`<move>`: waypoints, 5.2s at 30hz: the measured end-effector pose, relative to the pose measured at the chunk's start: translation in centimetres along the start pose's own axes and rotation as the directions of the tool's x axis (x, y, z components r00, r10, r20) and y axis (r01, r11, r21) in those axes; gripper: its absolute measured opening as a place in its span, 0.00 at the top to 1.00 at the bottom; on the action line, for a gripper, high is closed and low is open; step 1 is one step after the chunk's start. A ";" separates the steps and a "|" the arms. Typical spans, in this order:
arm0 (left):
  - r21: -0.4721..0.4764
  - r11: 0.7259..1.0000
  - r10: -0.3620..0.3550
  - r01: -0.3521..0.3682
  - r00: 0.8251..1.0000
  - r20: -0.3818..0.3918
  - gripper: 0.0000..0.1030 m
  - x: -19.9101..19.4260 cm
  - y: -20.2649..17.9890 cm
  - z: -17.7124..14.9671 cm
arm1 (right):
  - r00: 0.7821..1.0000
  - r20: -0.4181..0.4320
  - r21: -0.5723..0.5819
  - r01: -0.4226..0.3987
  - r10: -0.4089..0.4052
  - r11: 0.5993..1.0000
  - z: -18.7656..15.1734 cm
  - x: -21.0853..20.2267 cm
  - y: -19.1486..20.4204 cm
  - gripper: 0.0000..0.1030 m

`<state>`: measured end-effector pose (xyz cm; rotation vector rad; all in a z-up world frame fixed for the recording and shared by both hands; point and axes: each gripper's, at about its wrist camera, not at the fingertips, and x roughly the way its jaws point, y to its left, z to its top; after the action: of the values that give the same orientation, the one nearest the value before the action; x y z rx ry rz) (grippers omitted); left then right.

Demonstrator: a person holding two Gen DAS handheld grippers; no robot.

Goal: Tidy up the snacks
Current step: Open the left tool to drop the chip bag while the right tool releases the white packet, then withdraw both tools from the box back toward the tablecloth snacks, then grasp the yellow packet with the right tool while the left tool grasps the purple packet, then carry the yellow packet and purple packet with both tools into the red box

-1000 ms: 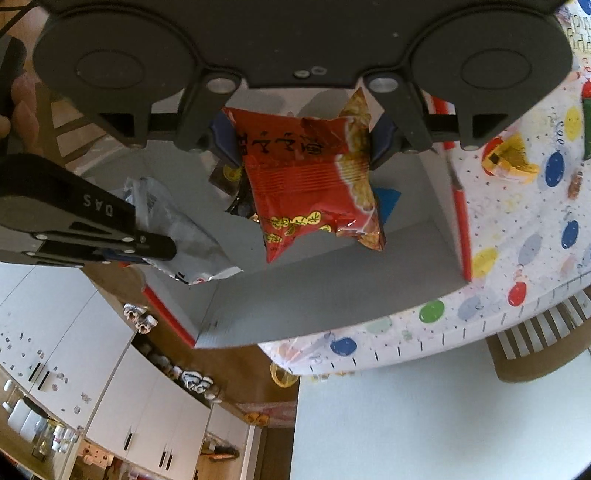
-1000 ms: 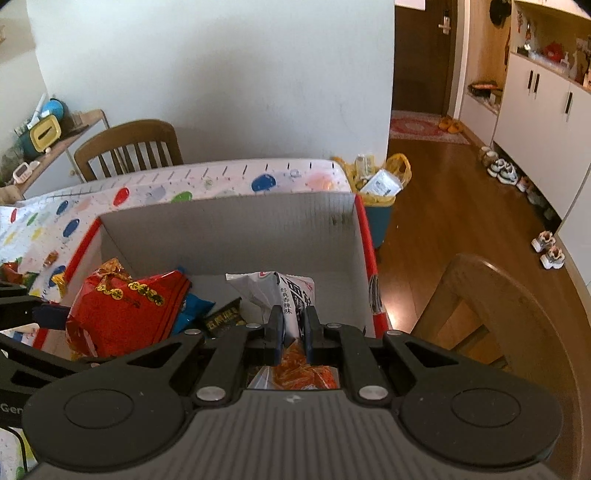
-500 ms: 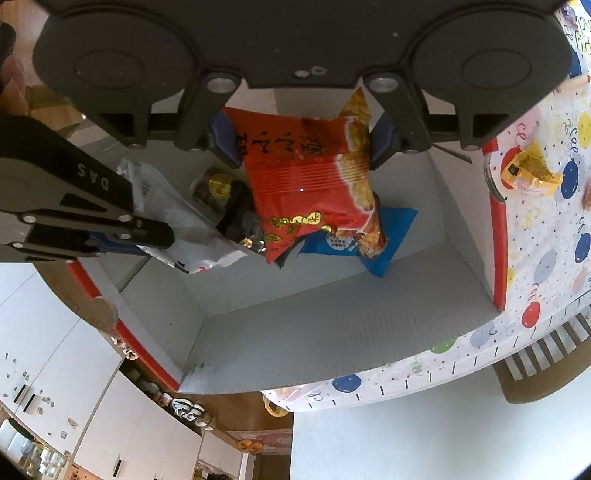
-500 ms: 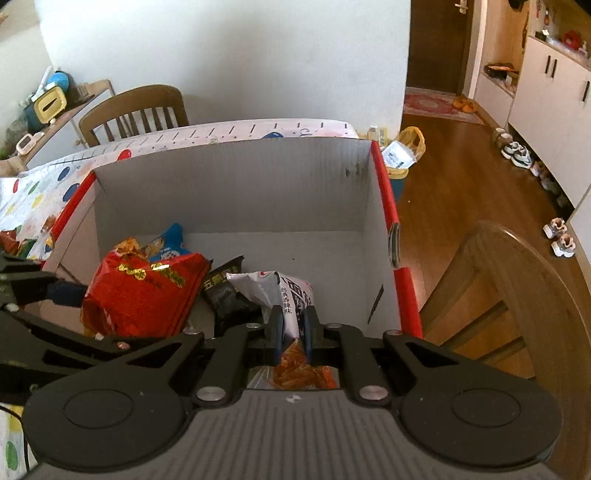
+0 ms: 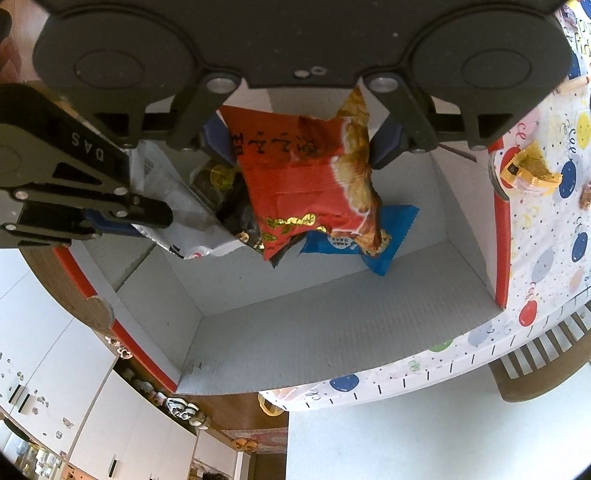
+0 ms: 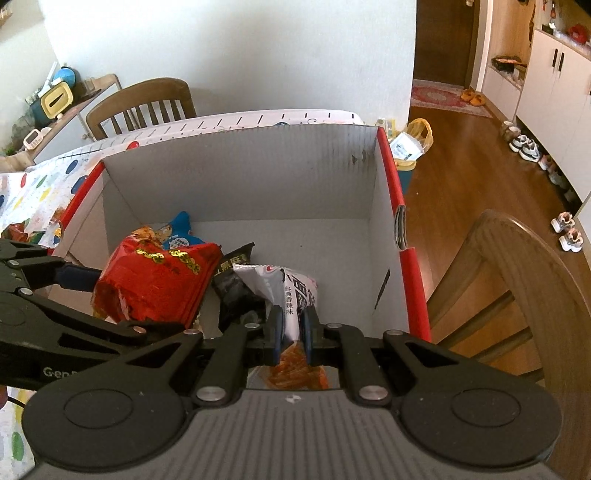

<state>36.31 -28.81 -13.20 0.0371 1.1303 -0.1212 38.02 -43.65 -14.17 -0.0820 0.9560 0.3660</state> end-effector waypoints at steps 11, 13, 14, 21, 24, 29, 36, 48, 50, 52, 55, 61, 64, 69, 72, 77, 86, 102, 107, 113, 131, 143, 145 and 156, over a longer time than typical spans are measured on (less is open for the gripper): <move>-0.014 1.000 -0.005 0.005 0.998 0.059 0.14 -2.2 0.5 -0.4 | 0.999 0.020 0.015 -0.036 0.035 0.999 0.0 -2.0 -0.5 0.88; -0.017 1.000 -0.006 0.007 0.997 0.073 0.13 -2.9 0.7 -0.6 | 0.999 0.033 0.011 -0.044 0.044 0.999 0.1 -2.7 -0.5 0.88; -0.019 1.000 -0.007 0.009 0.997 0.080 0.13 -3.2 0.8 -0.6 | 0.998 0.040 0.007 -0.047 0.047 0.999 0.2 -3.1 -0.4 0.88; -0.041 0.998 -0.034 0.040 0.989 0.142 0.10 -5.8 1.8 -1.1 | 0.994 0.097 -0.028 -0.046 0.048 0.999 0.4 -5.7 0.6 0.88; -0.045 0.998 -0.045 0.053 0.984 0.171 0.09 -7.0 2.1 -1.4 | 0.993 0.114 -0.043 -0.039 0.043 0.998 0.4 -6.8 1.2 0.88; -0.047 0.997 -0.054 0.066 0.975 0.216 0.09 -9.0 3.0 -2.2 | 0.988 0.148 -0.061 -0.024 0.033 0.998 0.5 -8.5 2.4 0.88; -0.053 0.995 -0.065 0.083 0.956 0.285 0.06 -12.1 5.2 -4.0 | 0.978 0.203 -0.063 -0.037 0.050 0.997 0.4 -11.0 4.1 0.76; -0.121 0.991 -0.002 0.050 0.930 0.367 0.02 -16.3 12.3 -10.0 | 0.963 0.257 -0.103 -0.055 0.080 0.993 -1.0 -13.6 10.6 0.37; -0.144 0.989 0.015 0.043 0.927 0.376 0.02 -16.9 13.9 -11.1 | 0.963 0.252 -0.101 -0.067 0.091 0.993 -1.1 -13.5 11.8 0.34; -0.167 0.985 0.030 0.037 0.925 0.379 0.02 -17.3 15.6 -12.2 | 0.962 0.255 -0.100 -0.076 0.099 0.992 -1.3 -13.6 12.9 0.30; -0.202 0.979 0.052 0.027 0.924 0.379 0.01 -17.8 18.2 -13.7 | 0.962 0.249 -0.107 -0.088 0.112 0.990 -1.5 -13.4 15.0 0.26; -0.239 0.971 0.095 0.000 0.918 0.385 0.01 -18.4 22.3 -16.2 | 0.960 0.248 -0.134 -0.100 0.131 0.986 -1.9 -12.2 19.4 0.18; -0.251 0.968 0.108 -0.008 0.915 0.389 0.01 -18.4 23.9 -17.3 | 0.960 0.248 -0.146 -0.099 0.133 0.984 -2.2 -11.6 21.4 0.16; -0.266 0.964 0.129 -0.022 0.912 0.389 0.01 -18.1 26.5 -19.1 | 0.963 0.232 -0.169 -0.098 0.136 0.981 -1.9 -9.8 24.2 0.16; -0.273 0.961 0.138 -0.029 0.912 0.387 0.01 -17.7 27.8 -20.1 | 0.965 0.217 -0.189 -0.109 0.149 0.976 -1.5 -8.5 25.7 0.16; -0.290 0.957 0.135 -0.024 0.920 0.368 0.01 -16.3 29.5 -21.1 | 0.976 0.174 -0.180 -0.097 0.129 0.979 -0.5 -5.4 27.4 0.16; -0.291 0.955 0.152 -0.057 0.936 0.318 0.01 -13.2 31.3 -22.6 | 0.989 0.090 -0.176 -0.103 0.120 0.979 1.6 0.3 29.7 0.16; -0.231 0.972 0.099 -0.040 0.964 0.246 0.08 -8.3 30.0 -22.4 | 0.998 0.041 -0.176 -0.041 0.049 0.984 4.1 7.9 30.9 0.16; -0.250 0.968 0.077 -0.027 0.978 0.194 0.19 -6.5 30.2 -22.3 | 1.000 0.014 -0.164 -0.016 0.018 0.986 4.7 10.0 30.6 0.22; -0.217 0.975 0.080 -0.041 0.981 0.175 0.27 -5.5 29.6 -22.2 | 1.000 -0.011 -0.157 0.002 -0.004 0.988 5.0 11.7 30.1 0.35; -0.169 0.982 0.110 -0.080 0.978 0.176 0.64 -5.0 28.7 -21.9 | 1.000 0.000 -0.243 0.023 -0.024 0.970 4.9 12.6 31.0 0.66; -0.218 0.973 0.113 -0.074 0.978 0.173 0.74 -5.4 29.3 -22.0 | 1.000 0.021 -0.209 -0.009 0.013 0.978 4.2 10.1 30.7 0.69; -0.222 0.972 0.116 -0.075 0.978 0.176 0.75 -5.6 29.4 -22.1 | 0.999 0.023 -0.198 -0.020 0.025 0.980 4.0 9.4 30.6 0.69; -0.236 0.970 0.101 -0.049 0.972 0.214 0.75 -7.5 29.1 -22.0 | 0.995 0.044 -0.150 -0.081 0.089 0.985 2.8 4.0 29.6 0.69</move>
<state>16.70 2.65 -16.72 -0.1368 0.9091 0.0732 32.22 -14.23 -13.04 -0.1669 0.8833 0.5154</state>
